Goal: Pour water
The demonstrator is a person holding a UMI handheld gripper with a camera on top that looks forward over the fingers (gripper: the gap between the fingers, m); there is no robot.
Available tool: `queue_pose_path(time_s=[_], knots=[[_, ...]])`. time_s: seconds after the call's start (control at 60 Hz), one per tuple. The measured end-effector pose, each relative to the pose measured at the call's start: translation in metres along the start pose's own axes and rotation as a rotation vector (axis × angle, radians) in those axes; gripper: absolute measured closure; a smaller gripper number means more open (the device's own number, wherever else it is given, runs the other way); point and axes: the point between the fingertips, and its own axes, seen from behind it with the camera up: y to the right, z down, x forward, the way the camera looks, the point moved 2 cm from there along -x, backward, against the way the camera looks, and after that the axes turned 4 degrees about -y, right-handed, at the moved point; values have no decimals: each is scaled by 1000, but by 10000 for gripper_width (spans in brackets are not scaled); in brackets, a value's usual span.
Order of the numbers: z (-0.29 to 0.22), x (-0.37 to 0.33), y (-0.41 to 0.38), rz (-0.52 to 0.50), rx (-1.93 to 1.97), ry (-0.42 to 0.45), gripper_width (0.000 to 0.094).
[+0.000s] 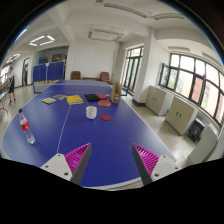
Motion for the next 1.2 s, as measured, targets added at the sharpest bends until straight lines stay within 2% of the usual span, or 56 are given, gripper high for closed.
queue_pose_path(time_s=[0.25,0.3,0.45,0.567,0.733,0.833,0.967,1.1,1.2], knots=[[25,-7,-35,9,-26,-16,81],[49,-17,-57,4,-36,-25,80],[92,-36,-142,-86,-45,-75,83],[115,-45,-243,-177,-58,-74,81],[94,-28,-388,-307,-64,4,83],[64,11,-447,-338,-48,59,81],[27,71,-495,-316,-26,123,81],[11,128,-523,-293,-14,142,91],[7,157,-538,-286,-34,158,167]])
